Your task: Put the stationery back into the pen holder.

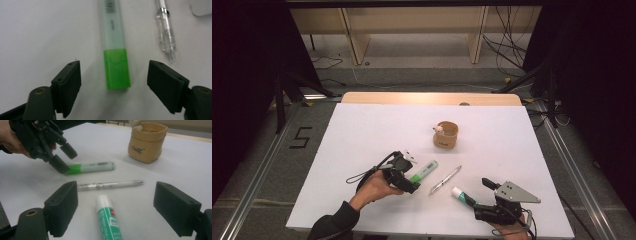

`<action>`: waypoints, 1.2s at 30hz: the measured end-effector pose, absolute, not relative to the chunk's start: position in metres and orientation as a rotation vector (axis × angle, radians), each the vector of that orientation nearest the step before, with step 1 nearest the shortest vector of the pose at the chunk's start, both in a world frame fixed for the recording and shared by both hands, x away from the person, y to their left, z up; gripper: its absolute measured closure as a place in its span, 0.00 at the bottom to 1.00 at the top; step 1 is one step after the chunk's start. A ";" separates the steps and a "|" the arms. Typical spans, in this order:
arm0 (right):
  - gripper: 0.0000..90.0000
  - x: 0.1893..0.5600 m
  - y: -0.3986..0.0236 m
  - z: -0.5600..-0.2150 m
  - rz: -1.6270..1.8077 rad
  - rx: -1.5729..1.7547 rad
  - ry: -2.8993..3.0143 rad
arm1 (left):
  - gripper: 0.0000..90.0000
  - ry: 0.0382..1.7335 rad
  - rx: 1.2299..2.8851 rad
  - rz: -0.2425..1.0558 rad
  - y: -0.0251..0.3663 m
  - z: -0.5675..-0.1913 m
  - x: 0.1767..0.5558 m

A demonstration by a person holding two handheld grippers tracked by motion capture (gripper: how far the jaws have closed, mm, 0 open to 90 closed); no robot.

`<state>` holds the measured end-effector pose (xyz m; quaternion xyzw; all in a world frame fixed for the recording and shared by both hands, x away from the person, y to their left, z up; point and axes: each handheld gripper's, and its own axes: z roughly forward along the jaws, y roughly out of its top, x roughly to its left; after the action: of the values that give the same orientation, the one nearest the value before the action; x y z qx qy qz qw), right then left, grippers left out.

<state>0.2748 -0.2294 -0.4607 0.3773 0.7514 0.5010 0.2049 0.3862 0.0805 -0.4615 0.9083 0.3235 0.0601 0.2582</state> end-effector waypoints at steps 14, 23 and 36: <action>0.23 0.276 -0.226 -0.462 1.381 1.039 2.112 | 0.51 0.861 2.478 0.162 0.075 -0.468 0.389; 0.23 0.276 -0.224 -0.463 1.378 1.029 2.125 | 0.64 0.840 2.527 0.201 0.068 -0.469 0.392; 0.23 0.277 -0.224 -0.463 1.376 1.031 2.128 | 0.74 0.863 2.511 0.145 0.071 -0.468 0.395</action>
<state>0.2766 -0.2244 -0.4634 0.3691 0.7619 0.4926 0.2015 0.3946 0.0710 -0.4681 0.9169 0.3151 0.0530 0.2391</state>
